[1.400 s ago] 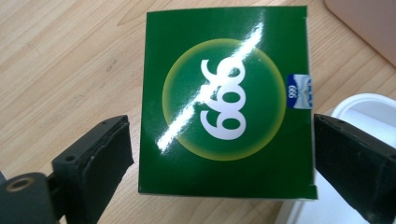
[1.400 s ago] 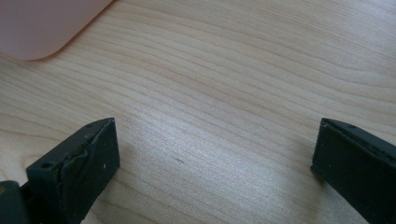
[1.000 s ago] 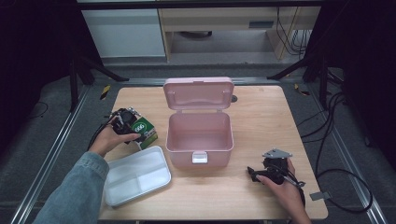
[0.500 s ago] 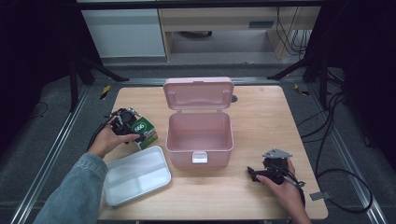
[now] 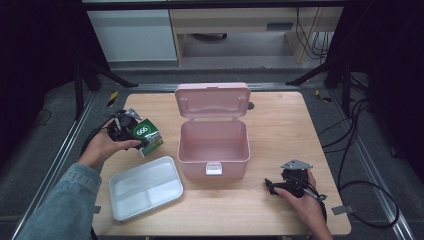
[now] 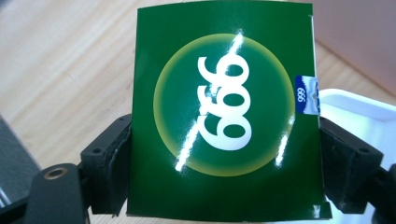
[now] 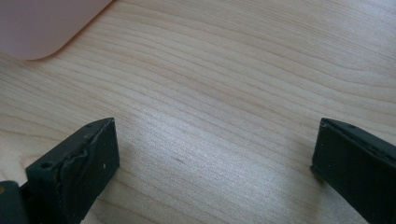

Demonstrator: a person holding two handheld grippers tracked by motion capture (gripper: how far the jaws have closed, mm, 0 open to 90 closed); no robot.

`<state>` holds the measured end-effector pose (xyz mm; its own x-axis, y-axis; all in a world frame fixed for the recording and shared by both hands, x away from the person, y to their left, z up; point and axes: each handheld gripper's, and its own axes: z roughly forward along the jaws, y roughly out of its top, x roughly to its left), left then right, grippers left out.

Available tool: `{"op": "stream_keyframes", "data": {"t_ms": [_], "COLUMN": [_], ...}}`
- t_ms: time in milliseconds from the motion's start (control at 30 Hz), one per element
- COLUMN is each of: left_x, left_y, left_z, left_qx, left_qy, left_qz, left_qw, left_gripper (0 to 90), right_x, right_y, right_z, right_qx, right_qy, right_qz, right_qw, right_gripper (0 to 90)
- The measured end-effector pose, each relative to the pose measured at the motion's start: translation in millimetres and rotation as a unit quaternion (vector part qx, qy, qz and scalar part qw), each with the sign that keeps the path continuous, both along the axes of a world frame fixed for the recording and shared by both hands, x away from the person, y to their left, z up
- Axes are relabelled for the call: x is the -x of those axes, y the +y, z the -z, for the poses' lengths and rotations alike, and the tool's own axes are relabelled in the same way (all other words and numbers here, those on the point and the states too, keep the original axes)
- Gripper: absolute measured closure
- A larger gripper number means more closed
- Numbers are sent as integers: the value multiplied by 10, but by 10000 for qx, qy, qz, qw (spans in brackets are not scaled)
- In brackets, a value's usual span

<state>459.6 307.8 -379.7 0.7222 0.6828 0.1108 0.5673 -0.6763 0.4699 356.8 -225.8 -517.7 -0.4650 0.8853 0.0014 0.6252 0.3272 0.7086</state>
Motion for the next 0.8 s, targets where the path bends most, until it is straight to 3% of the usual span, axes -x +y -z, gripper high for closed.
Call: {"op": "stream_keyframes", "data": {"t_ms": [67, 100, 233, 267, 300, 333, 367, 500, 700, 800], "left_x": [102, 102, 224, 270, 270, 307, 307, 363, 361, 348], "left_y": [-29, -29, -102, -153, -153, -216, -216, -427, -659, -852], "left_z": [-185, -185, -422, -538, -538, -648, -648, -896, -1068, -1186], "left_qx": [-11, -11, -84, -124, -124, -151, -151, -200, -209, -318], "left_qy": [-147, -147, -265, -316, -316, -361, -361, -478, -524, -524], "left_qz": [161, 161, 439, 578, 578, 718, 718, 1040, 1330, 1558], "left_qw": [9998, 9998, 9986, 9978, 9978, 9967, 9967, 9932, 9895, 9859], "left_gripper": [171, 171, 172, 172, 172, 173, 173, 173, 174, 174], "right_x": [3, 3, 3, 3, 3, 3, 3, 3, 3, 2], "right_y": [1, 1, 1, 1, 1, 1, 1, 1, 1, 1], "right_z": [1, 1, 1, 1, 1, 1, 1, 1, 1, 1], "right_qx": [-1, -1, -1, 0, 0, -2, -2, -2, -1, -2], "right_qy": [-8, -8, -8, -9, -9, -7, -7, -8, -11, -15], "right_qz": [6, 6, 8, 7, 7, 9, 9, 9, 10, 6], "right_qw": [10000, 10000, 10000, 10000, 10000, 10000, 10000, 10000, 10000, 10000], "right_gripper": [10, 10, 10, 10, 10, 10, 10, 10, 10, 10]}}
